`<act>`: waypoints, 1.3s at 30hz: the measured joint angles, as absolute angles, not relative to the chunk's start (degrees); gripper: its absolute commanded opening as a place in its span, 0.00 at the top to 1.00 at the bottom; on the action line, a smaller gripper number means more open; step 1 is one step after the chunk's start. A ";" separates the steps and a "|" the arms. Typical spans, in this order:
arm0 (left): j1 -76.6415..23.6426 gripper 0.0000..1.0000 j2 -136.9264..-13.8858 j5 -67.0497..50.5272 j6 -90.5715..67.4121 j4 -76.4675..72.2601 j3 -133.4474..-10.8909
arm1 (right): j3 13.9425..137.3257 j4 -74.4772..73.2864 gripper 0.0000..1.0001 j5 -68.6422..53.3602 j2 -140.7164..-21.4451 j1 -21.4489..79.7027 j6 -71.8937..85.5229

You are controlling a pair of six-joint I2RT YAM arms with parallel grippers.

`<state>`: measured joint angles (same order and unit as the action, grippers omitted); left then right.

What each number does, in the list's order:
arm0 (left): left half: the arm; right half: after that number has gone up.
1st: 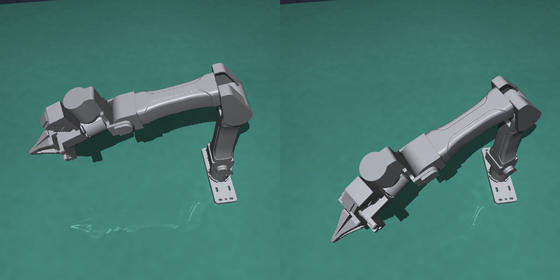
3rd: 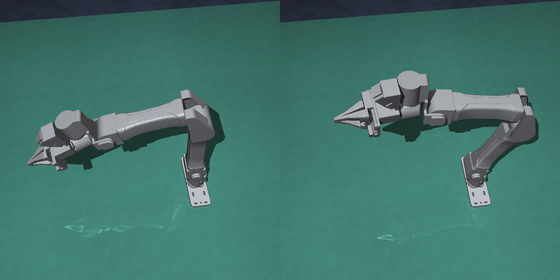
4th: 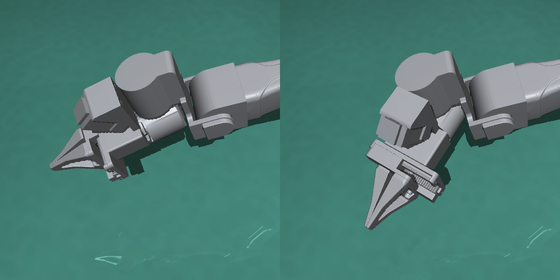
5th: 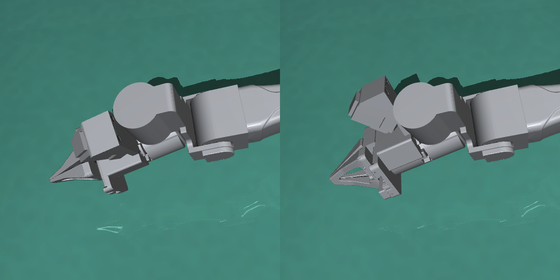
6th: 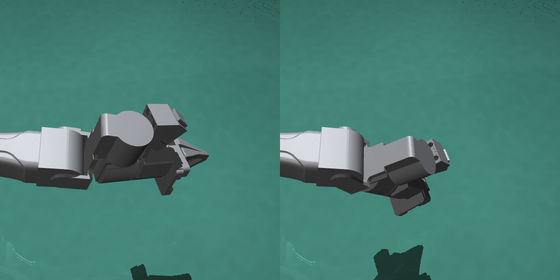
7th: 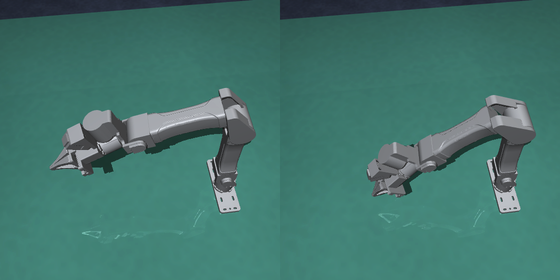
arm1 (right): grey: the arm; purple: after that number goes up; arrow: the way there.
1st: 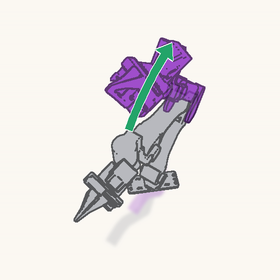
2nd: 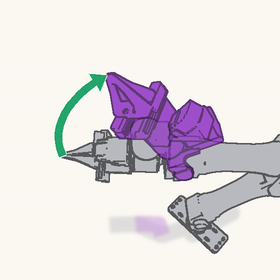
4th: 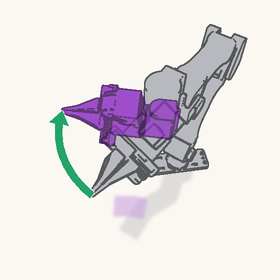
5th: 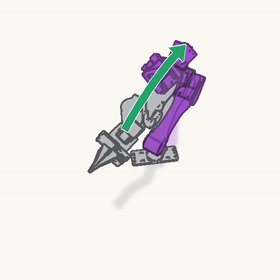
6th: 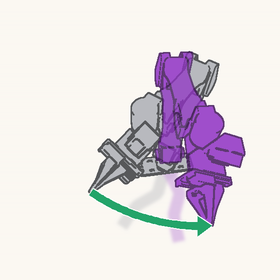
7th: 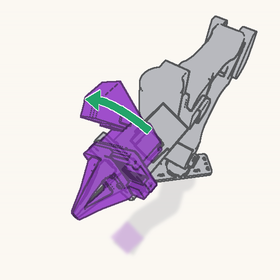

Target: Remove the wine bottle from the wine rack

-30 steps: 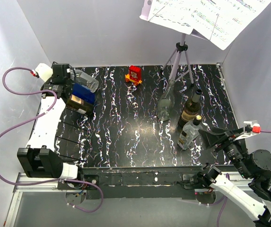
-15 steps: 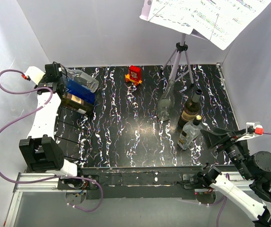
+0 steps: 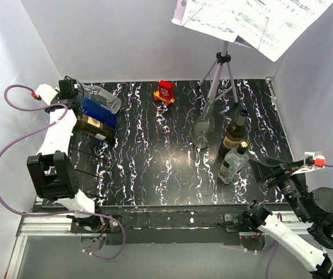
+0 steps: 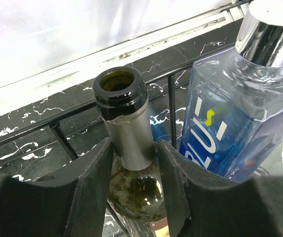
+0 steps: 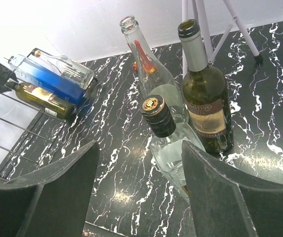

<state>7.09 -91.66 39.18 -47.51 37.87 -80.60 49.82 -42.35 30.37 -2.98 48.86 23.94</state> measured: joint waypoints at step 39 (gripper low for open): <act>6.87 1.00 -86.24 39.77 -40.16 31.48 -77.73 | 49.84 -41.91 0.26 31.48 -3.20 48.86 23.55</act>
<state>6.87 -86.24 39.77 -40.16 31.48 -77.73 49.84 -41.91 31.48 -3.20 48.86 23.55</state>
